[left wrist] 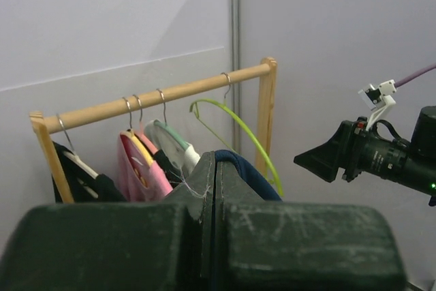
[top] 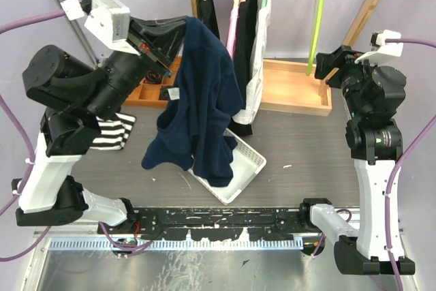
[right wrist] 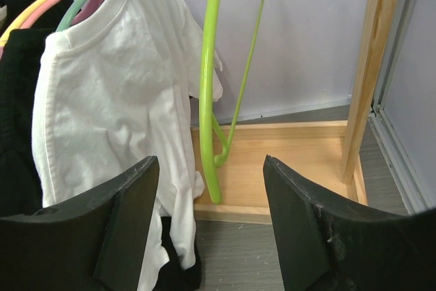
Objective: Remove the t-shirt from the hanger
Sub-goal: Place the T-shirt in the bin.
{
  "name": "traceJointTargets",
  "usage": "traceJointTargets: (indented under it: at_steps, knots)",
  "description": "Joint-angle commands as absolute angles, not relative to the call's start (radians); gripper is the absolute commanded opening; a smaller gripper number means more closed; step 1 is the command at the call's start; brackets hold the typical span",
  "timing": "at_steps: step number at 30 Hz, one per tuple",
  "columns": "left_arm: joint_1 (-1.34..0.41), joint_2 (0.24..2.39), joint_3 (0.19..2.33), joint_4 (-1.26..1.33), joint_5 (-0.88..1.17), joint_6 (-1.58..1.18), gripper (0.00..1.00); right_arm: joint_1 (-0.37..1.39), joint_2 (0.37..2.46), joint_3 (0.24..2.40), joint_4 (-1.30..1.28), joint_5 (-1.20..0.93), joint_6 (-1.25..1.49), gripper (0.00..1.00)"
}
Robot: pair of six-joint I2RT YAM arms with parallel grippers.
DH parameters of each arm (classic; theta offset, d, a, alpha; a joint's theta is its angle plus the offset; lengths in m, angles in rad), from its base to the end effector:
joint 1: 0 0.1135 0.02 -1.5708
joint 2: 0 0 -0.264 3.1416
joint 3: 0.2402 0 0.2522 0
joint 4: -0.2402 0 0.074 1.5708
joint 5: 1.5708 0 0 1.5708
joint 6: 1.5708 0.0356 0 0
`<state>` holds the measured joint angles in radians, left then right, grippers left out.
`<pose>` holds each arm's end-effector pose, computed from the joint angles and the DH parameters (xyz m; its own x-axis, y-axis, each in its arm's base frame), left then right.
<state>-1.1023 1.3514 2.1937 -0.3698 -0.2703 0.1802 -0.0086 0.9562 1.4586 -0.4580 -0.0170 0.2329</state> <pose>0.0885 -0.1539 0.6432 0.3370 -0.2835 -0.8978 0.7035 0.7096 0.0400 0.1631 -0.0008 0.5046 0.0413 0.2304 -0.9722 -0.0184 0.9731 0.2298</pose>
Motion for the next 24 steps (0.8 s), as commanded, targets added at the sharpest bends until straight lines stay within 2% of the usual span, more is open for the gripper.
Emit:
traceJointTargets:
  at_steps: [1,7,19,24]
  knots:
    - [-1.104,1.357,2.165,-0.362,-0.235,0.107,0.00,-0.012,0.933,1.448,-0.423,-0.036,0.256,0.69]
    - [-1.103,1.342,2.041,-0.320,-0.235,0.065,0.00,-0.012,0.902,1.416,-0.424,-0.040,0.263,0.69]
    - [-1.102,1.435,2.034,-0.288,-0.241,0.098,0.00,-0.012,0.870,1.386,-0.424,-0.055,0.273,0.69]
    - [-1.102,1.360,1.891,-0.263,-0.236,0.049,0.00,-0.012,0.860,1.370,-0.421,-0.070,0.276,0.69]
